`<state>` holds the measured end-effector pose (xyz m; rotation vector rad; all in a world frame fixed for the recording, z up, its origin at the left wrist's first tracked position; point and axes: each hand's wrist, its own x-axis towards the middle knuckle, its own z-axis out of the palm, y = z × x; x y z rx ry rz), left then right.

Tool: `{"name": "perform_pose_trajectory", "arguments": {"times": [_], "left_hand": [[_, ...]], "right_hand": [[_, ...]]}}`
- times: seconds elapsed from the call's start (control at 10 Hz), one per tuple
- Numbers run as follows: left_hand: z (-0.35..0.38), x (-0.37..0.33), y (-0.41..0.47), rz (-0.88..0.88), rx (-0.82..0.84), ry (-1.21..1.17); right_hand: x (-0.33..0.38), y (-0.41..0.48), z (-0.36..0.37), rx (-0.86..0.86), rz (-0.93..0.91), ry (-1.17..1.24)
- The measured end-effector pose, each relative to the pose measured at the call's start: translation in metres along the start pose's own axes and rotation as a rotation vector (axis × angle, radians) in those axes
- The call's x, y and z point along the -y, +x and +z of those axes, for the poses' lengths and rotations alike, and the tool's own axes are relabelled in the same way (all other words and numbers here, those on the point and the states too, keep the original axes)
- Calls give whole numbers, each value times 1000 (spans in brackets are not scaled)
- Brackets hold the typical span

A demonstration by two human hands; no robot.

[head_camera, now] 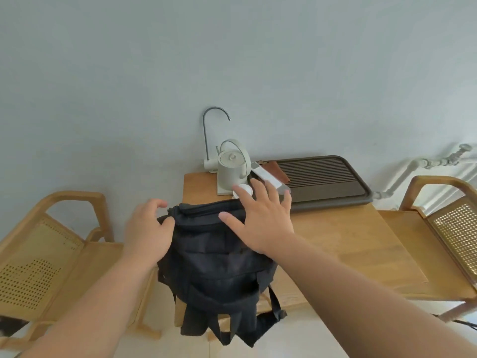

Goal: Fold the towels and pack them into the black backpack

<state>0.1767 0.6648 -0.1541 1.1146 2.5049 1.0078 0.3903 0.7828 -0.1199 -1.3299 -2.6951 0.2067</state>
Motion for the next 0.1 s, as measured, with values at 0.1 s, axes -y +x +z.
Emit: {"name": "perform_pose_trajectory", "arguments": {"times": [0.1], "left_hand": [[-17, -58, 6, 75, -46, -49]], "right_hand": [[-23, 20, -37, -45, 12, 25]]}}
